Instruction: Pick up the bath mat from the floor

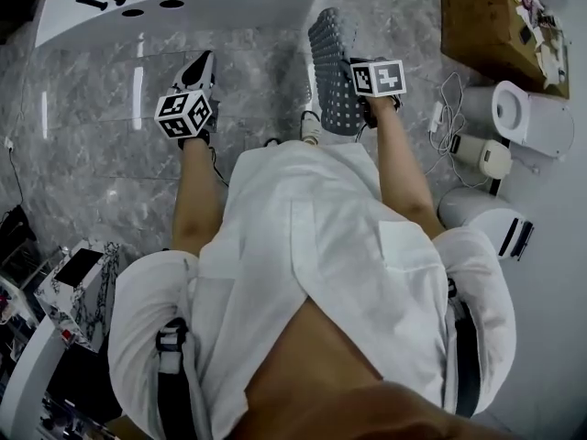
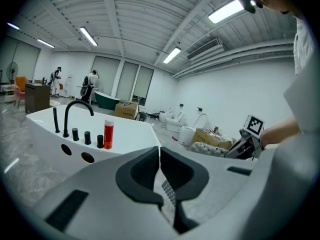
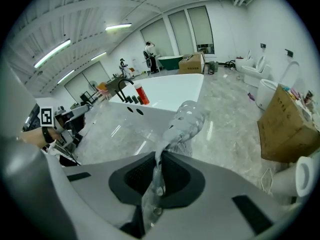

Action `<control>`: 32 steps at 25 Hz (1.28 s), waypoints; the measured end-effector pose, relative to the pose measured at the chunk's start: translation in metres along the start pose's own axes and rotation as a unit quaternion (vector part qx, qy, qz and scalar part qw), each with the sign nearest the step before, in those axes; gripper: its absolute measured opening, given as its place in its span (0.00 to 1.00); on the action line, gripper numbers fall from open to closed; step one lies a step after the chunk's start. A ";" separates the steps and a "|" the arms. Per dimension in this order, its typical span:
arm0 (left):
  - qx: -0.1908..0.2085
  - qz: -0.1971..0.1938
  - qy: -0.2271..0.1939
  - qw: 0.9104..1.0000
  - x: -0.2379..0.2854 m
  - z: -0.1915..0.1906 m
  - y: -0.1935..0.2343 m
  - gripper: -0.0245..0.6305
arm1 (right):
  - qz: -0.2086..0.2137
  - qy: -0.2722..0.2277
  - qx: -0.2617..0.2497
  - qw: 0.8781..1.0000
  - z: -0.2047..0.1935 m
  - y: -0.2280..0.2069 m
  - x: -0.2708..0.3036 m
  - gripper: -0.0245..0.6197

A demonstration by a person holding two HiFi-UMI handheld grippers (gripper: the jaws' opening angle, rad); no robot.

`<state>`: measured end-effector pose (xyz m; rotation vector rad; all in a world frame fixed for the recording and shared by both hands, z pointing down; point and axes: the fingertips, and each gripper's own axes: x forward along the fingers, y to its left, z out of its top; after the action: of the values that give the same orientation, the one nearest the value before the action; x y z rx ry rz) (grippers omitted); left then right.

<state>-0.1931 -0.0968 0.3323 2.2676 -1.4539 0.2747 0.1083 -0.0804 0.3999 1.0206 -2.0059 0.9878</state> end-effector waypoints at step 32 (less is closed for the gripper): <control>-0.002 0.004 -0.016 1.000 -0.025 0.008 -0.007 0.06 | 0.033 -0.045 0.014 0.998 0.008 0.014 -0.034 0.11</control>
<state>-0.1978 -0.0780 0.3138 2.2743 -1.4780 0.2380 0.1105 -0.0697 0.3636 1.0361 -2.1169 1.0235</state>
